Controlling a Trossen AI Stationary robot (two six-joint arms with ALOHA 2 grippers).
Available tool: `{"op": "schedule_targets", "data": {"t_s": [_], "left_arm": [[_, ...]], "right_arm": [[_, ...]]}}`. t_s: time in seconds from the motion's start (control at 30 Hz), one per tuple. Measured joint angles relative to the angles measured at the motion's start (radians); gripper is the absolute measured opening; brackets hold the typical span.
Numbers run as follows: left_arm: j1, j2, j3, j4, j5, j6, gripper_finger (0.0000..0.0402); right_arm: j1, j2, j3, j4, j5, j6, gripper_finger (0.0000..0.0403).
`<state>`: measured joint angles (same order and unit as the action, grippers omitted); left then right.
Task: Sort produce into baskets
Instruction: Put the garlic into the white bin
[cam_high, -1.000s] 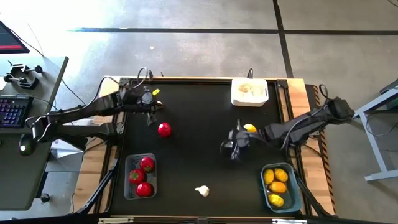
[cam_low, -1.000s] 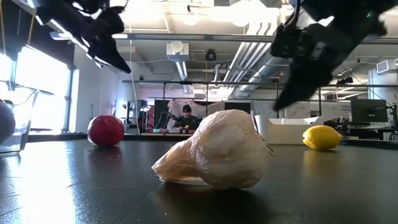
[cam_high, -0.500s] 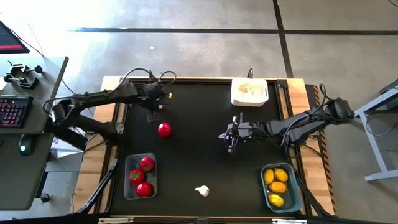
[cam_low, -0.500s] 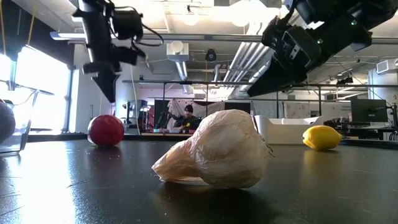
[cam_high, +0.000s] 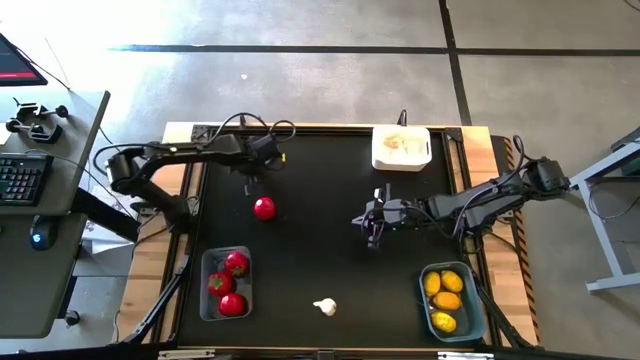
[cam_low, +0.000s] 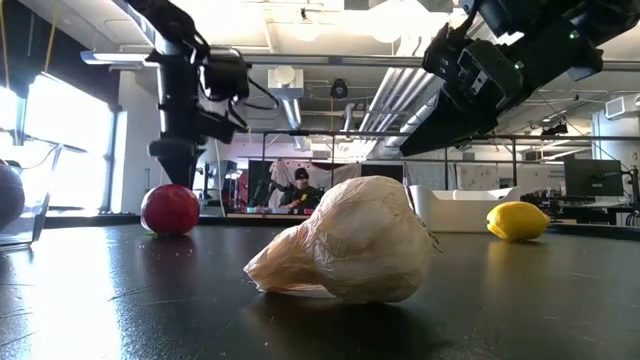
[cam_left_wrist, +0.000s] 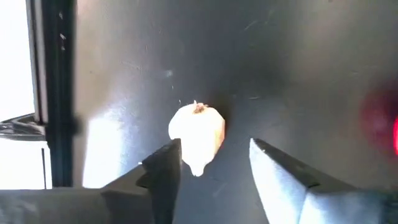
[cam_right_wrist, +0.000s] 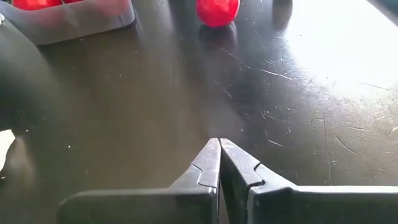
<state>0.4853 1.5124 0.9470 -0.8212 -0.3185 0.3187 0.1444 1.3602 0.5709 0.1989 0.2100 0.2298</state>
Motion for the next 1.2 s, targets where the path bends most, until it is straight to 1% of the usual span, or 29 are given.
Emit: {"op": "schedule_targets", "data": {"t_s": [0.1,0.2,0.33,0.57,0.7,0.87,0.97,1.07,1.13,1.2], "left_arm": [[0.02,0.044,0.0,0.008,-0.001,-0.002,0.02],[0.04,0.083,0.0,0.011,-0.019,-0.002,0.0213],[0.073,0.14,-0.001,0.018,-0.052,-0.001,0.0215],[0.112,0.202,-0.001,0.069,-0.052,-0.003,0.0213],[0.111,0.204,-0.001,0.063,-0.027,-0.003,0.0187],[0.109,0.201,-0.001,0.046,-0.014,-0.013,0.0121],[0.109,0.172,0.001,0.035,0.044,-0.019,0.0084],[0.109,0.111,0.014,0.029,0.138,-0.024,0.0069],[0.109,0.057,0.017,0.036,0.23,-0.03,0.0069],[0.109,0.01,0.017,0.054,0.355,-0.042,0.0073]], "right_arm": [[0.0,0.0,0.0,-0.006,0.0,0.018,0.0],[0.0,0.0,0.0,-0.025,0.001,0.023,0.0],[0.0,0.0,0.0,-0.033,0.022,0.024,0.0],[0.0,0.0,0.0,-0.034,0.023,0.024,0.0],[0.0,0.0,0.0,-0.037,0.023,0.023,0.0],[0.0,0.0,0.0,-0.037,0.023,0.023,0.0],[0.0,0.0,0.0,-0.037,0.023,0.024,0.0],[0.0,0.0,0.0,-0.022,0.023,0.024,0.0],[0.0,0.0,0.0,0.004,0.023,0.024,0.0],[-0.001,0.0,0.0,0.038,0.028,0.026,0.0]]}}
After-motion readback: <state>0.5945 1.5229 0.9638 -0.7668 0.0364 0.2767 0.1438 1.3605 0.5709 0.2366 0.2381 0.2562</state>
